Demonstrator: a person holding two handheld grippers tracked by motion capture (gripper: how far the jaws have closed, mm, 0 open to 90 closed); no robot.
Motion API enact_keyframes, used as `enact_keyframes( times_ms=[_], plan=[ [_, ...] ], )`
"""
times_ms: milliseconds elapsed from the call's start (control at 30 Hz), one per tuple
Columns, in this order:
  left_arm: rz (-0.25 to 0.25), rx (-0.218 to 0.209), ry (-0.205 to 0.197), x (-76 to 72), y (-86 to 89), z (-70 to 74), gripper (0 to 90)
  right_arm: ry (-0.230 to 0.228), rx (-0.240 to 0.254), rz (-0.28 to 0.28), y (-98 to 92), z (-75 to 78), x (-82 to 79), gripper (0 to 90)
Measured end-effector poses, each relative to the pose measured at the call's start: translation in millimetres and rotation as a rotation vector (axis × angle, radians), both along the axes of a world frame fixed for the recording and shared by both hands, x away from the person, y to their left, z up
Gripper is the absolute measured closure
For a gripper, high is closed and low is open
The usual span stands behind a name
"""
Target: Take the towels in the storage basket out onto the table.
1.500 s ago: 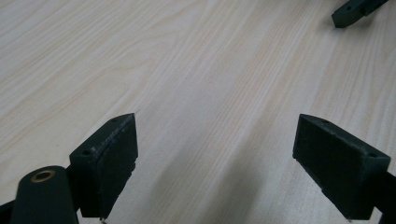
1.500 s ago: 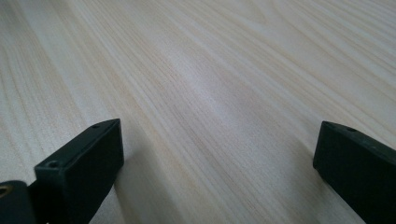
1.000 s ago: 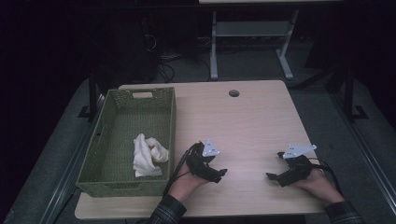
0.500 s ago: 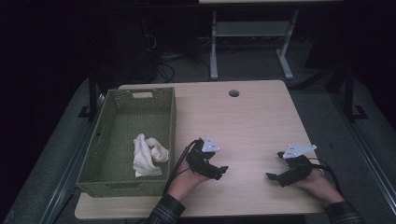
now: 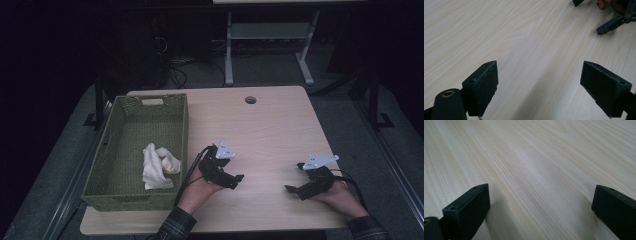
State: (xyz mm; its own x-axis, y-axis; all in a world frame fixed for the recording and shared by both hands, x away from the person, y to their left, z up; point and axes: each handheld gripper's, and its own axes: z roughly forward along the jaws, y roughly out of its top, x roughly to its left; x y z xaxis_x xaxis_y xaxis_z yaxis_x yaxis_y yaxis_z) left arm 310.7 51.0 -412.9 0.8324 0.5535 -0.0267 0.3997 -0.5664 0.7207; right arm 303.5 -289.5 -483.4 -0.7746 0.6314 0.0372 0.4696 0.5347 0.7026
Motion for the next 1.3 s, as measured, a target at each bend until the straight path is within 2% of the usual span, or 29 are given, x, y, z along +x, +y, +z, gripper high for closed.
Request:
enact_keyframes(
  times_ms=[367, 467, 600, 700, 867, 1000, 1300],
  plan=[
    [-0.012, -0.031, -0.005, 4.6, 1.3, 14.9, 14.1, 0.0, 0.0, 0.0, 0.0, 0.0, 0.0, 1.5],
    [-0.018, -0.046, -0.019, 8.4, 2.9, 23.7, 14.2, 0.0, 0.0, 0.0, 0.0, 0.0, 0.0, 1.5],
    [-0.024, -0.05, -0.019, 11.3, 3.8, 31.1, 14.1, 0.0, 0.0, 0.0, 0.0, 0.0, 0.0, 1.5],
    [-0.033, -0.072, -0.013, 13.8, 4.0, 36.7, 14.1, -0.001, 0.0, 0.0, 0.0, 0.0, 0.0, 1.5],
    [-0.041, -0.061, -0.02, 16.0, 3.5, 38.4, 14.1, 0.0, 0.001, 0.0, 0.0, 0.0, 0.0, 1.5],
    [-0.036, -0.073, -0.02, 17.4, 6.0, 41.2, 14.1, -0.001, 0.001, 0.0, 0.0, -0.1, 0.0, 1.4],
    [-0.027, -0.069, -0.023, 22.2, 15.4, 51.3, 14.1, -0.001, 0.001, 0.0, 0.0, -0.1, 0.0, 1.5]
  ],
)
